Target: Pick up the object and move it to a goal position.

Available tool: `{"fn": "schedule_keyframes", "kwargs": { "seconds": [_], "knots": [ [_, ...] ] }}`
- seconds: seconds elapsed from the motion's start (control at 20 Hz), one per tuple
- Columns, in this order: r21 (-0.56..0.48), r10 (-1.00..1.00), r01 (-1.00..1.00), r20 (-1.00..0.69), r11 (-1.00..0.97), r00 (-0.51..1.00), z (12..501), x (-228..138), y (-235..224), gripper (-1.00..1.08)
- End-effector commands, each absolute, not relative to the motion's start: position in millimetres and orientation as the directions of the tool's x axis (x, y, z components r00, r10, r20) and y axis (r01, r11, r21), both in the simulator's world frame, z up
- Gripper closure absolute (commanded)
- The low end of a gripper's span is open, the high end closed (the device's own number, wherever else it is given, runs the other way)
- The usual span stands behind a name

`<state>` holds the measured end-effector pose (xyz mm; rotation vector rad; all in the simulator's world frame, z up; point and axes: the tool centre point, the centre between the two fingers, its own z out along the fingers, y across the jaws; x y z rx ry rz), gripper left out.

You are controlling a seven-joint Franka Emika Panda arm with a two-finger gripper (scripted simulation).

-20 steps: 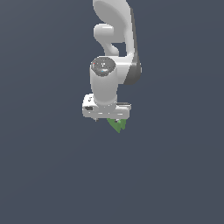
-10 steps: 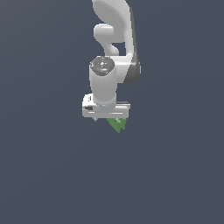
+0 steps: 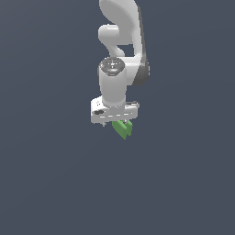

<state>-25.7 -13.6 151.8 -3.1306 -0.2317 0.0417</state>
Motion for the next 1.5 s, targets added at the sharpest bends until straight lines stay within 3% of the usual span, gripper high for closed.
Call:
{"fn": "schedule_keyframes", "kwargs": {
  "seconds": [0.0,0.7,1.45],
  "knots": [
    [-0.006,0.213,0.213,-0.023,-0.977,0.977,151.0,-31.8,-8.4,-0.92],
    [-0.003,0.549,0.549,-0.003,-0.836,0.836,146.8,-67.4,18.6,-0.92],
    [0.000,0.612,0.612,0.000,-0.791,0.791,140.7,-75.4,24.1,-0.92]
  ]
}}
